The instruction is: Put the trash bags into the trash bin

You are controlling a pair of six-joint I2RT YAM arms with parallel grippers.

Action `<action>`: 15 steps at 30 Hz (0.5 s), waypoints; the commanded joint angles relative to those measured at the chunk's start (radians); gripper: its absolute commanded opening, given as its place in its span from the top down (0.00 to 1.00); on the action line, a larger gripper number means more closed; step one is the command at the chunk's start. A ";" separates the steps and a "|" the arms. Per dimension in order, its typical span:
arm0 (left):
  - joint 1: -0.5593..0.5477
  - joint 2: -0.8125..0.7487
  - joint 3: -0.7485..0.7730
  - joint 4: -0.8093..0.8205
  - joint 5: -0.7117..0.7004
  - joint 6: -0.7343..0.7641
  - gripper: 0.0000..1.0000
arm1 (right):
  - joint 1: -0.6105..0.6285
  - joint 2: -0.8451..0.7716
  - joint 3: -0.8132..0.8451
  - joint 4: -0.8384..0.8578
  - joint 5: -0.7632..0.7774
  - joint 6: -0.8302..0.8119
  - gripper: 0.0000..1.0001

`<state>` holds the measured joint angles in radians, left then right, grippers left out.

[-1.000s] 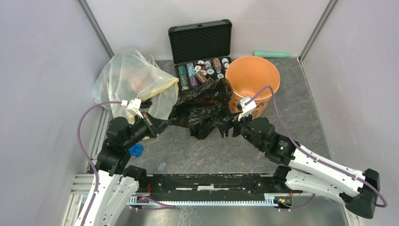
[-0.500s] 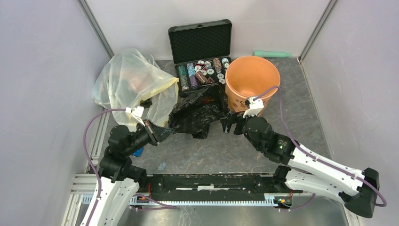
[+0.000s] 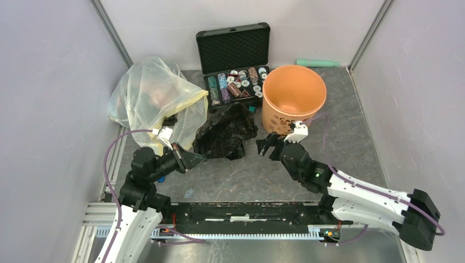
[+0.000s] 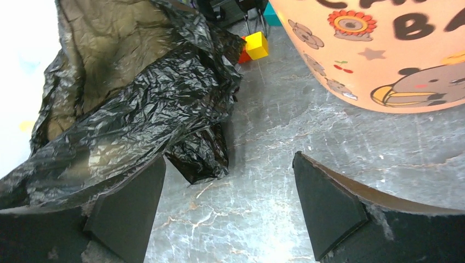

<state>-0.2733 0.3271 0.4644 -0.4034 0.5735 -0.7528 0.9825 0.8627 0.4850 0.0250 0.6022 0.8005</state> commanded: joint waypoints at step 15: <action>-0.041 0.045 -0.004 0.034 0.042 -0.033 0.98 | -0.060 0.425 0.205 0.300 -0.117 0.164 0.09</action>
<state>-0.3054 0.3645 0.4583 -0.4023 0.5877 -0.7528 0.9306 1.2243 0.5648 0.2916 0.5091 0.9443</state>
